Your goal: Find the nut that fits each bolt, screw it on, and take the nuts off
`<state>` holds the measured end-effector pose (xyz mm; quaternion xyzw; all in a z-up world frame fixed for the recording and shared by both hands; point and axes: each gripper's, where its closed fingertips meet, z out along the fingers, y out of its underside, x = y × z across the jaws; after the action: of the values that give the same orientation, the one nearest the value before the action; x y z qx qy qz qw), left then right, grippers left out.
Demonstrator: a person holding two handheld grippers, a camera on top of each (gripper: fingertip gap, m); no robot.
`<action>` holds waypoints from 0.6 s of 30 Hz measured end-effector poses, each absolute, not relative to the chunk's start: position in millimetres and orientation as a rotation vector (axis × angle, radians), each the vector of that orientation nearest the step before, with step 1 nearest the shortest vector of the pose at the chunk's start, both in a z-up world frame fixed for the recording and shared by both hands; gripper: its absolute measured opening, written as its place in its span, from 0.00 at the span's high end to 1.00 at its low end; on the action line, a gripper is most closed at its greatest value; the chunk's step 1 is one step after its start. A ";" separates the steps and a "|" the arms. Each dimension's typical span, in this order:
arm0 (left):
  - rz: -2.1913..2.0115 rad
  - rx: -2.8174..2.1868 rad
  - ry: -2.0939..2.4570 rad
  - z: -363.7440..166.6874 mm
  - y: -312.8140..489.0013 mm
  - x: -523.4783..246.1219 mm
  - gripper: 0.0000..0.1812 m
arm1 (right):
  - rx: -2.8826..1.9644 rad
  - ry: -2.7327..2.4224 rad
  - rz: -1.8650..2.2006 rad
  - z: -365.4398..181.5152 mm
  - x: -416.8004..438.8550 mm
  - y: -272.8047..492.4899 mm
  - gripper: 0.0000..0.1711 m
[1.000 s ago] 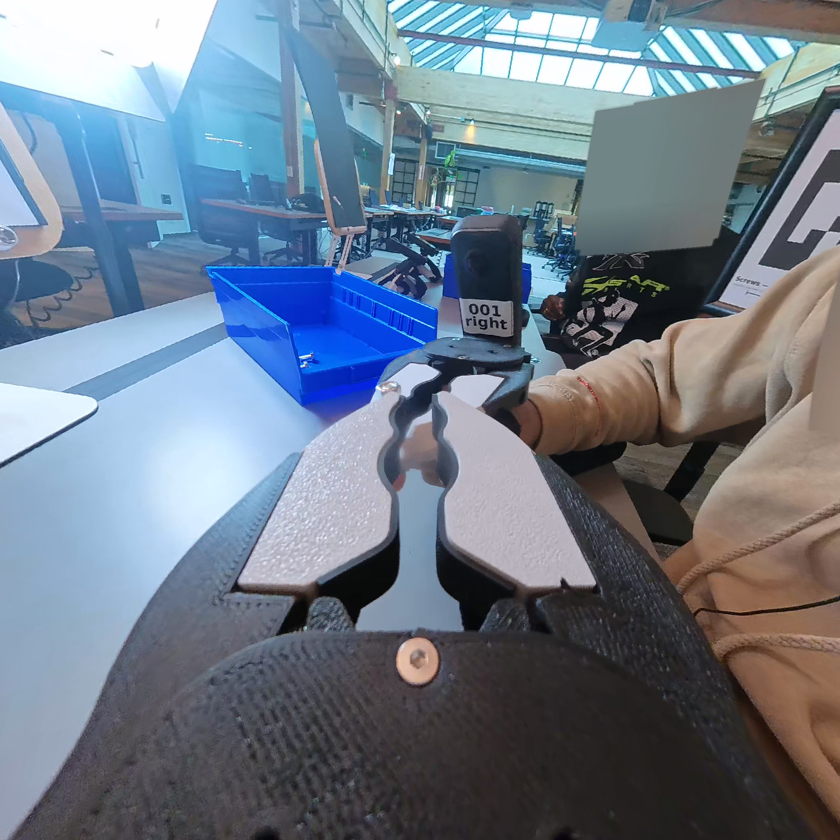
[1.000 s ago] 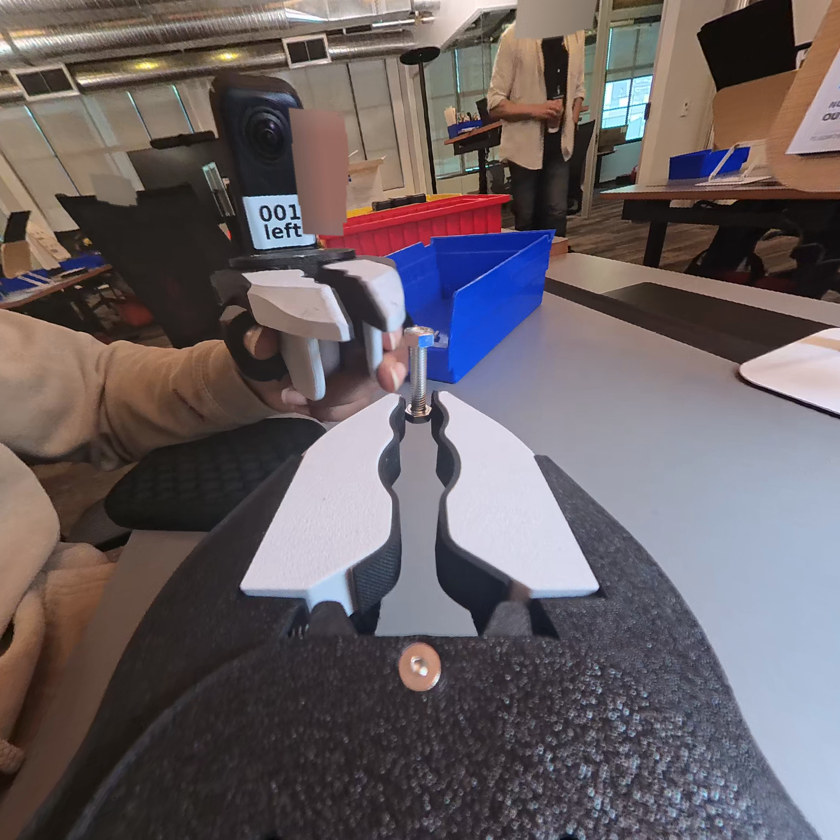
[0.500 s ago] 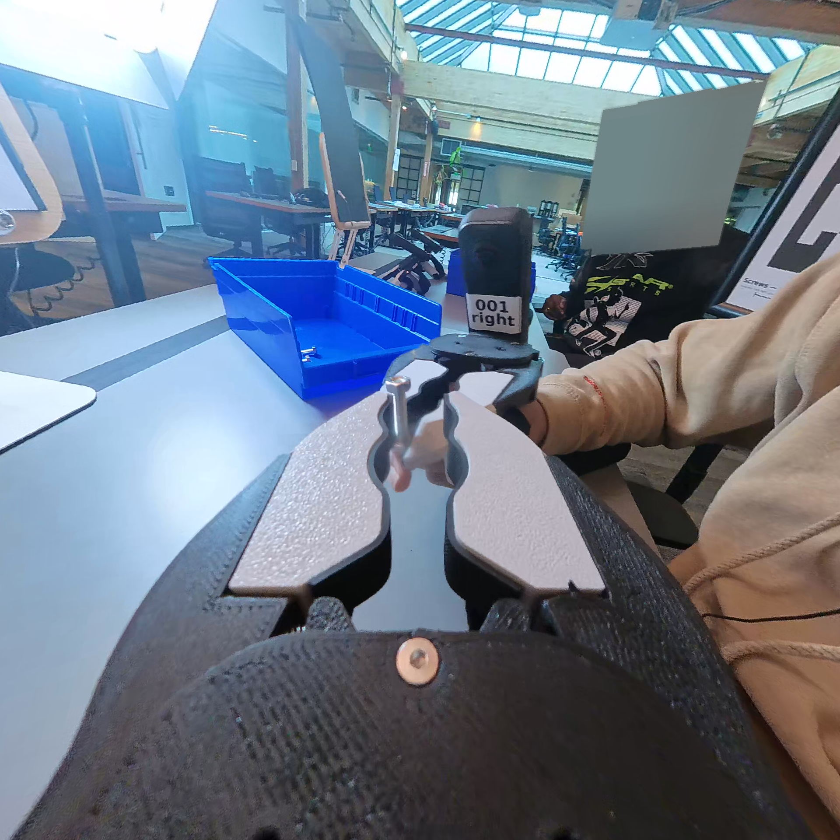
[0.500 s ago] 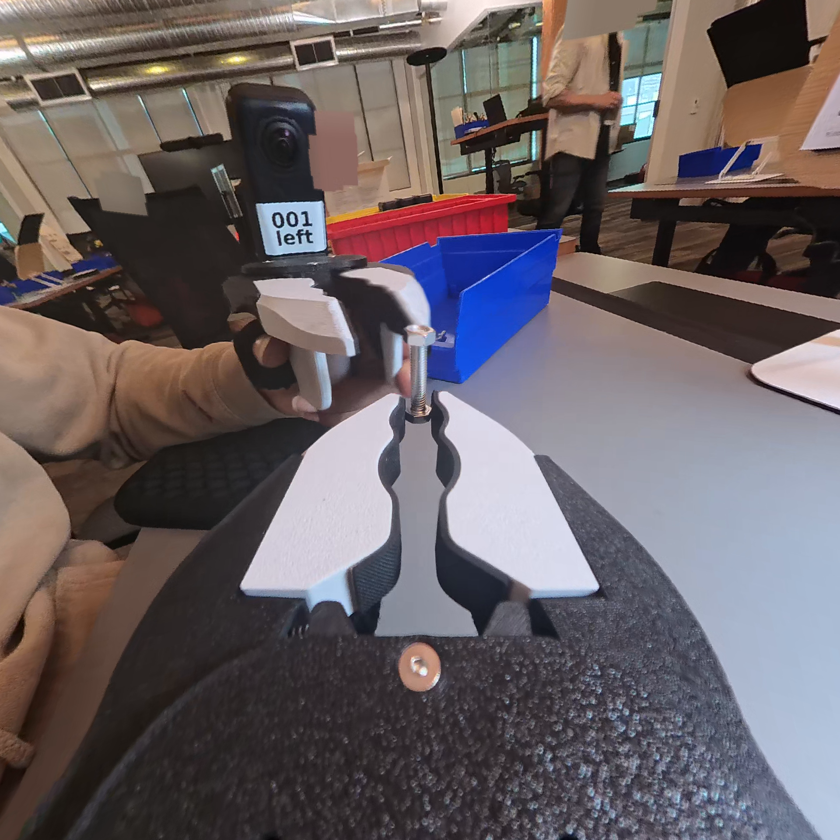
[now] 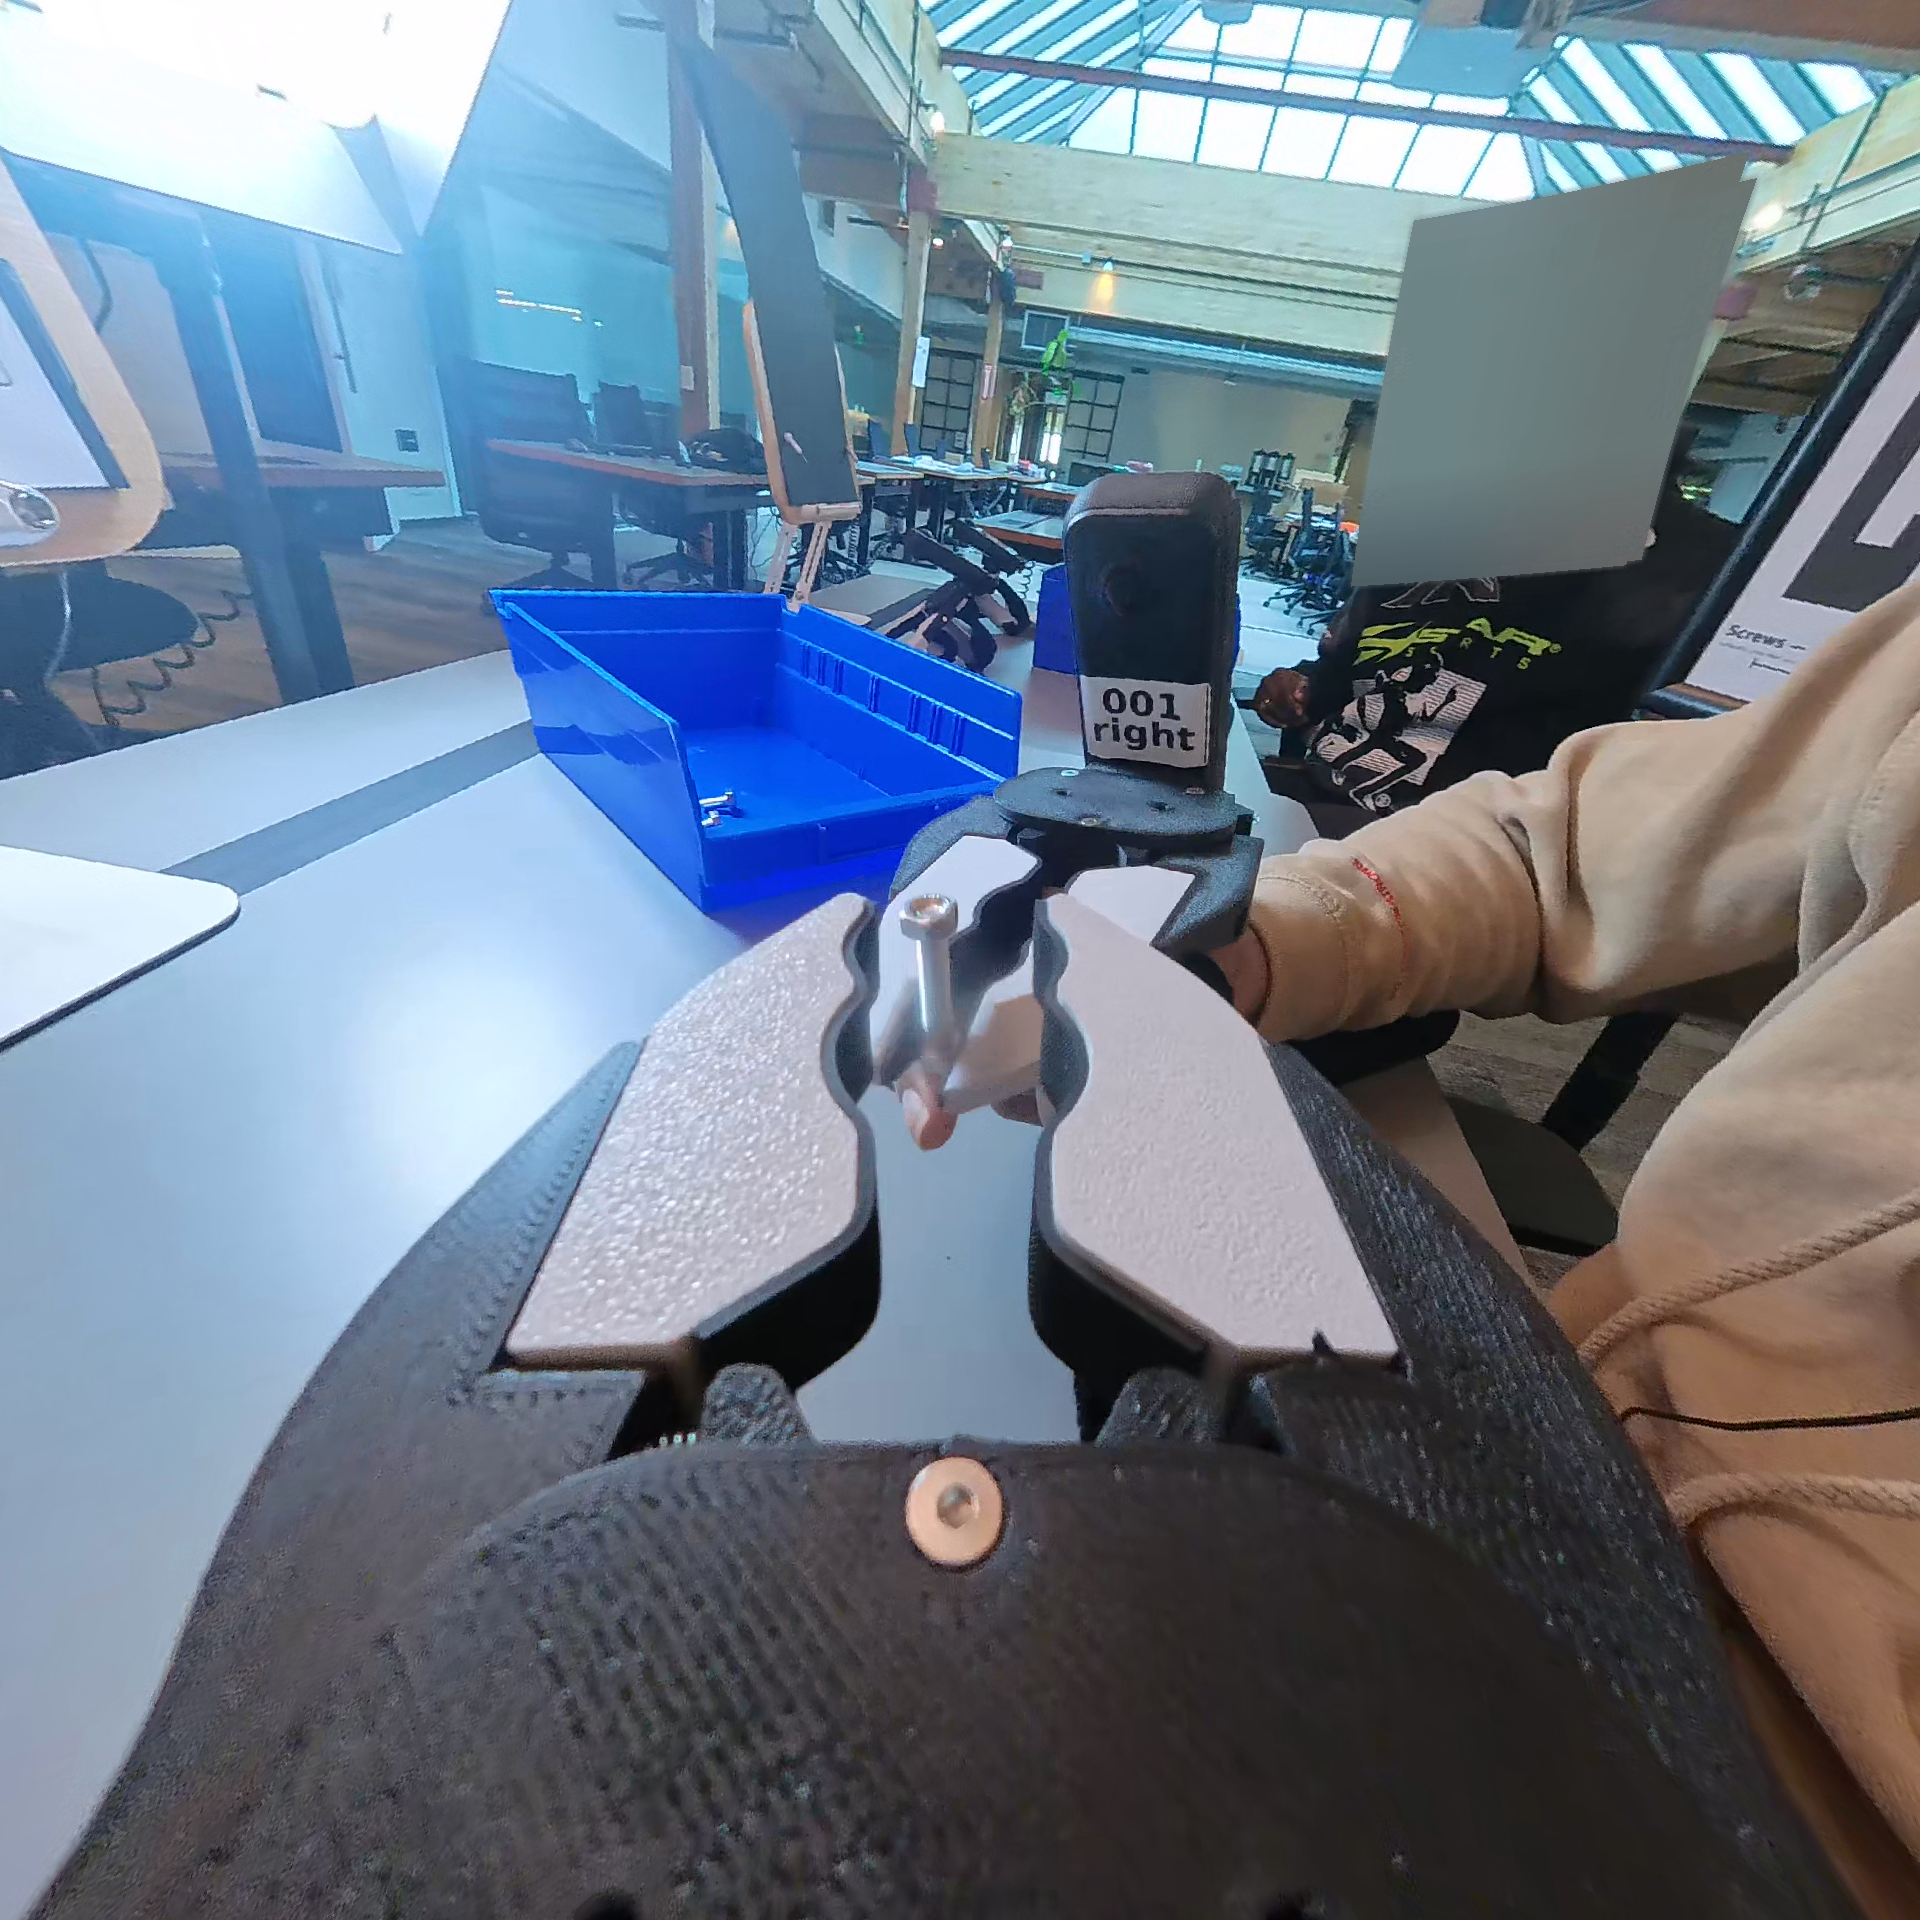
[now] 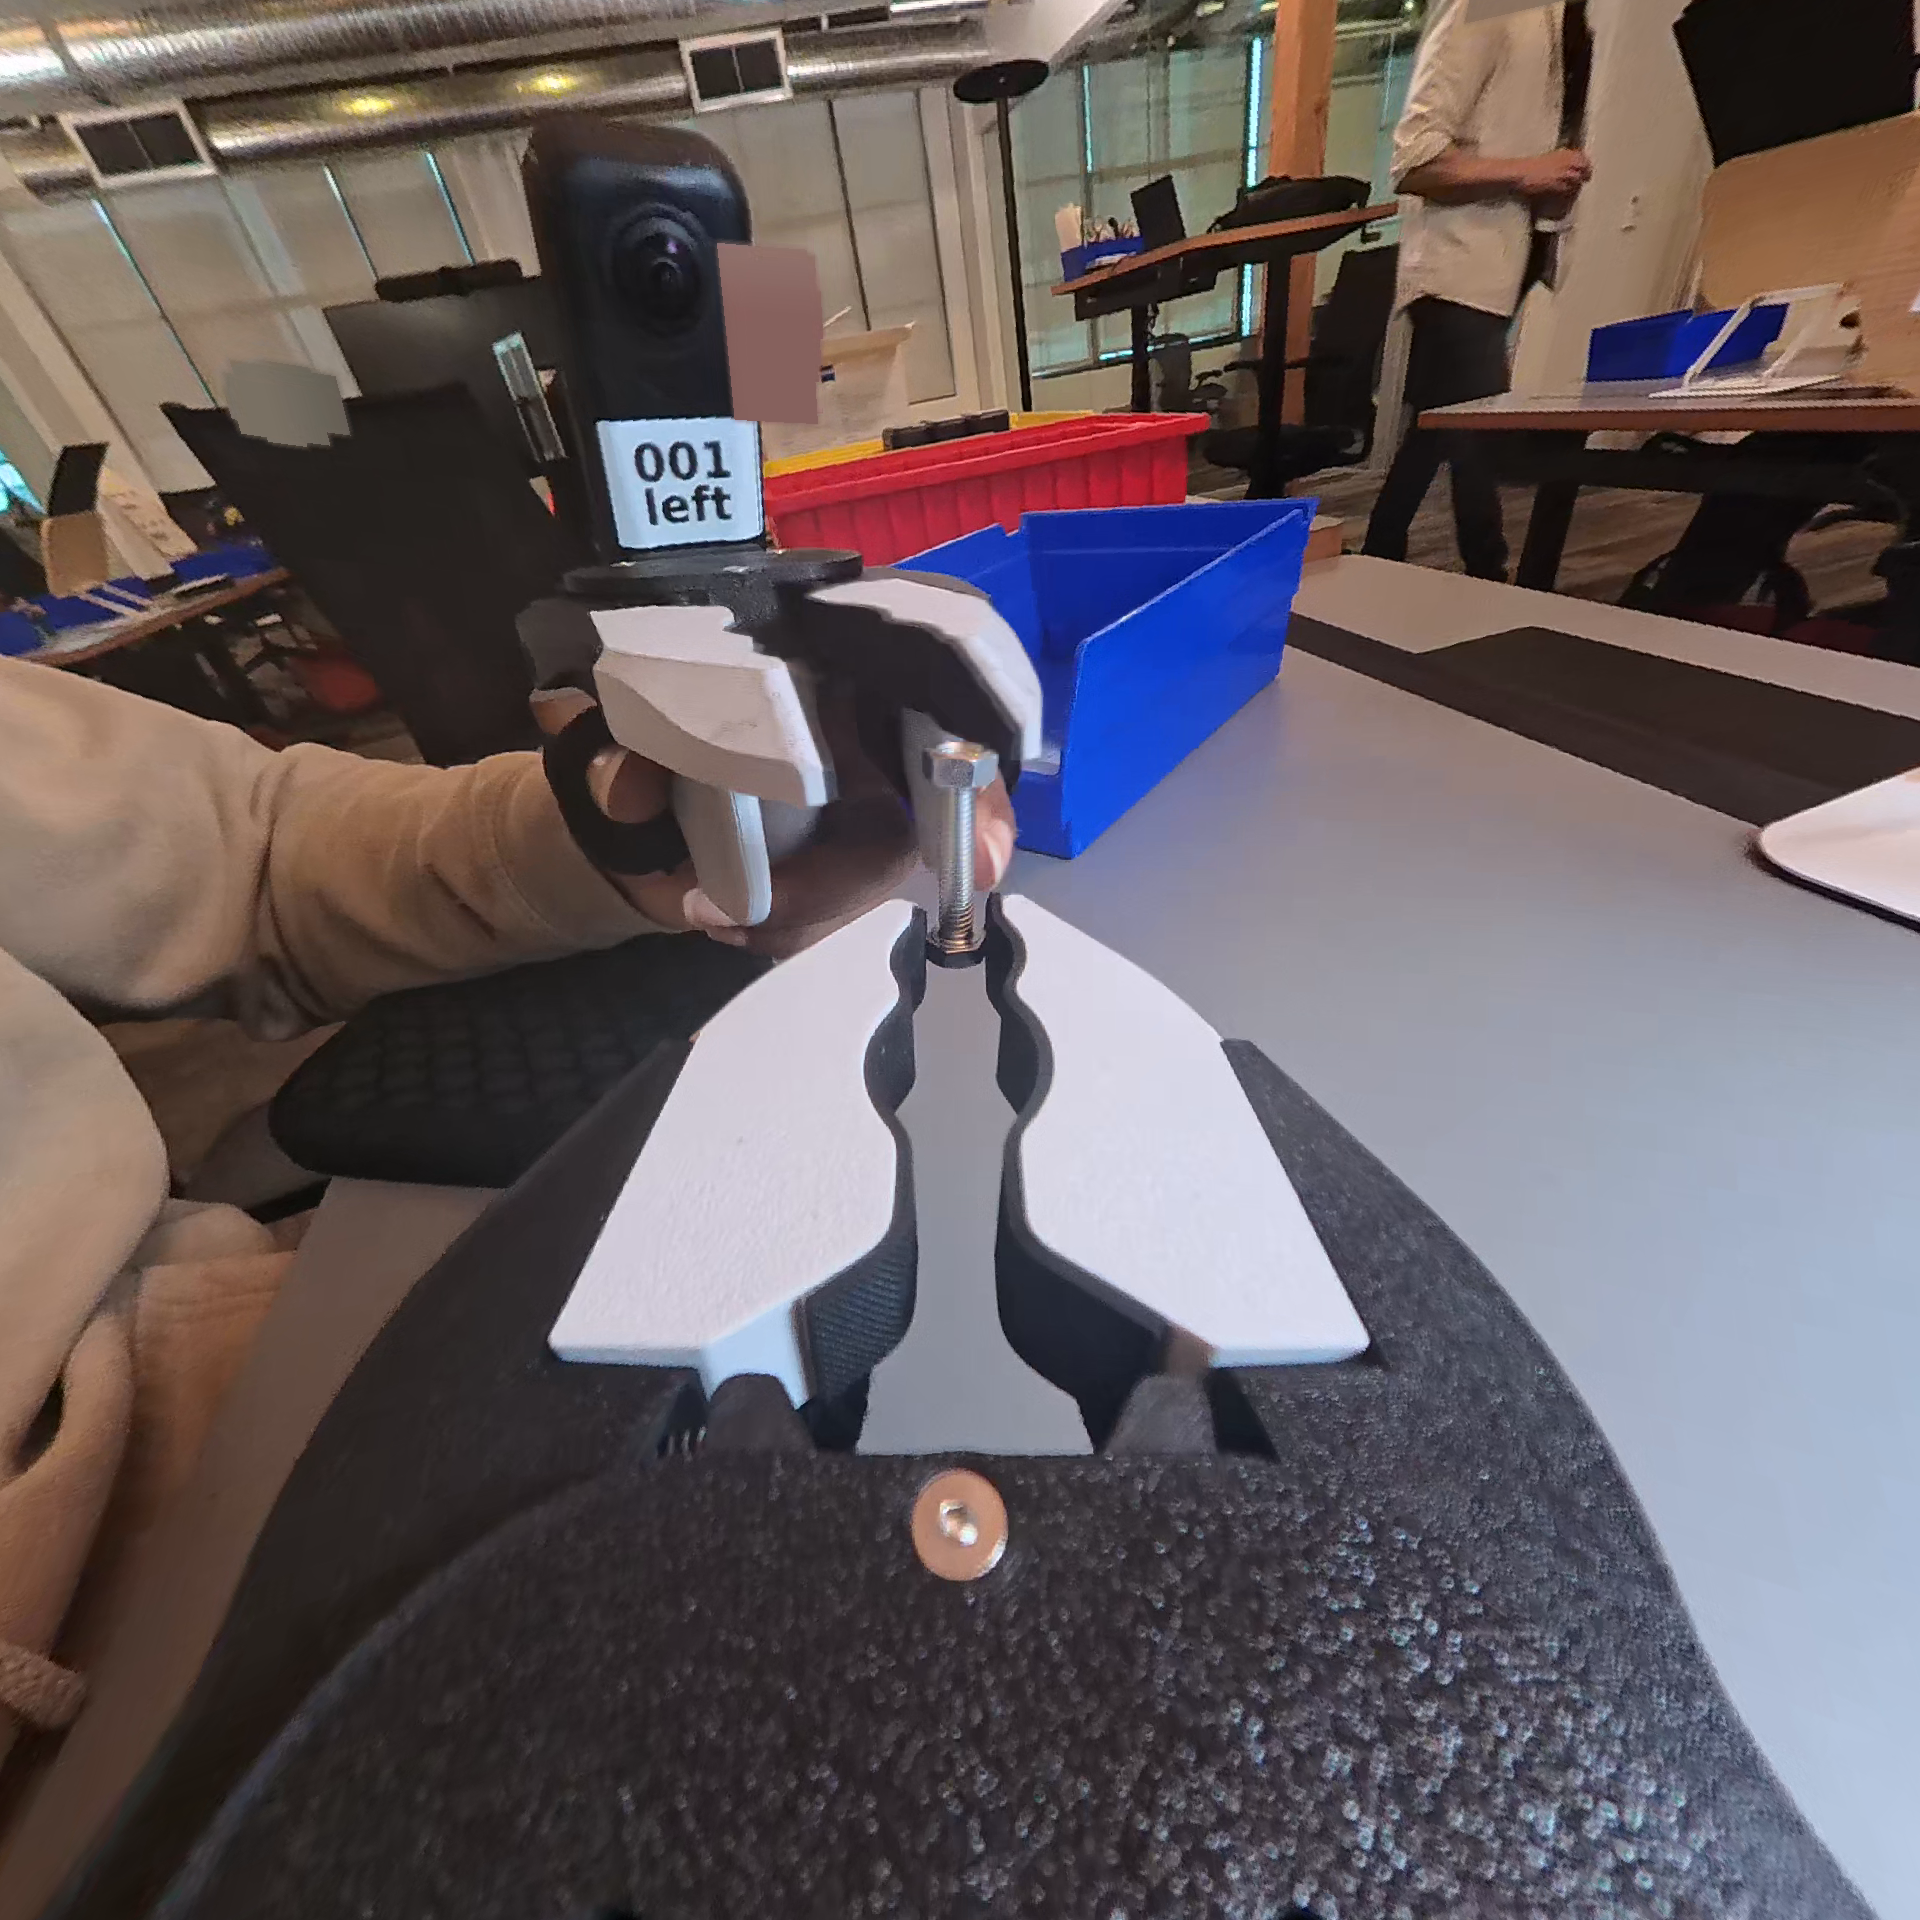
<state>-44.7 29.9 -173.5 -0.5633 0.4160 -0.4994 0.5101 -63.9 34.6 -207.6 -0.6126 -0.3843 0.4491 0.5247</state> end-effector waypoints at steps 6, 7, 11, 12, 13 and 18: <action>-1.251 -1.337 1.050 -173.0 21.4 -45.2 0.95 | -1.473 -0.871 1.083 -204.8 -58.3 40.7 0.94; -1.257 -1.329 1.040 -171.2 21.7 -46.3 0.96 | -1.477 -0.859 1.089 -203.9 -56.6 42.3 0.94; -1.225 -1.336 1.023 -171.9 26.0 -46.9 0.95 | -1.471 -0.872 1.085 -204.2 -57.5 40.4 0.94; -1.218 -1.341 1.009 -172.2 28.1 -46.9 0.93 | -1.469 -0.886 1.084 -205.0 -59.3 38.5 0.94; -1.208 -1.348 0.997 -172.6 30.3 -46.6 0.89 | -1.467 -0.902 1.079 -206.0 -61.2 36.6 0.94; -1.185 -1.340 1.051 -176.3 23.6 -41.1 0.83 | -1.471 -0.900 1.073 -206.6 -61.0 37.6 0.94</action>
<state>-41.1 23.6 -176.3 -0.5561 0.4361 -0.4918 0.5085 -61.0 37.6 -206.6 -0.6156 -0.3765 0.4490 0.5270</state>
